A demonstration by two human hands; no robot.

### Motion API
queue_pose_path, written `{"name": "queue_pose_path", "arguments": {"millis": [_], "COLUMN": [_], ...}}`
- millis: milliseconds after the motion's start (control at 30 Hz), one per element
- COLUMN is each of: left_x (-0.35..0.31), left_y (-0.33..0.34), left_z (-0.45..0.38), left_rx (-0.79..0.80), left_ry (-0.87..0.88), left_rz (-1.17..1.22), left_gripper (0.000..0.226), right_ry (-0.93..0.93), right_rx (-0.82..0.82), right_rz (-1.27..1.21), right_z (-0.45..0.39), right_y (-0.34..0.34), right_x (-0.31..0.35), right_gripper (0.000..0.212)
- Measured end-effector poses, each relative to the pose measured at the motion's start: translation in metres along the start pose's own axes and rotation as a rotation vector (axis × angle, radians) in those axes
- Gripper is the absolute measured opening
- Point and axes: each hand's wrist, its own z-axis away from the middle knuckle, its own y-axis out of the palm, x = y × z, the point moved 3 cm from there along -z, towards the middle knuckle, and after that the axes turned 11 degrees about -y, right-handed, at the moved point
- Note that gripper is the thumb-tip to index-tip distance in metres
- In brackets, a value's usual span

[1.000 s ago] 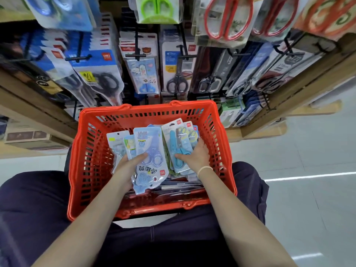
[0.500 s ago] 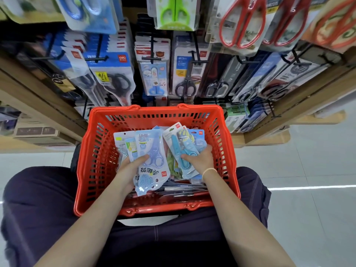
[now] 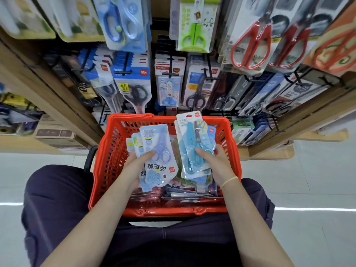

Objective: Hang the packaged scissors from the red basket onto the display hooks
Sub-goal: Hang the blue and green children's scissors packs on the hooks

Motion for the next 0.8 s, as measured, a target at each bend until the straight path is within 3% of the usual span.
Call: {"name": "queue_pose_path", "arguments": {"millis": [133, 233, 300, 367, 533, 633, 800], "left_x": [-0.025, -0.041, -0.048, -0.052, -0.057, -0.059, -0.063], "left_y": [0.011, 0.017, 0.017, 0.013, 0.009, 0.002, -0.02], "left_z": [0.021, 0.039, 0.048, 0.054, 0.079, 0.092, 0.093], "left_rx": [0.038, 0.127, 0.156, 0.14, 0.25, 0.354, 0.285], "left_ry": [0.147, 0.213, 0.248, 0.259, 0.213, 0.186, 0.212], "left_rz": [-0.058, -0.064, -0.01, 0.042, 0.213, 0.31, 0.226], "left_gripper": [0.037, 0.062, 0.066, 0.063, 0.062, 0.057, 0.067], "right_ry": [-0.068, -0.122, -0.167, -0.204, -0.315, -0.36, -0.379], "right_rx": [0.129, 0.176, 0.183, 0.198, 0.215, 0.221, 0.208], "right_rz": [-0.077, -0.049, -0.016, -0.007, 0.058, 0.087, 0.097], "right_z": [0.017, 0.027, 0.035, 0.044, 0.06, 0.061, 0.066], "right_y": [0.026, 0.052, 0.072, 0.091, 0.125, 0.137, 0.154], "right_x": [0.038, 0.057, 0.065, 0.07, 0.084, 0.09, 0.097], "right_gripper": [0.039, 0.043, 0.055, 0.061, 0.022, 0.023, 0.032]}}
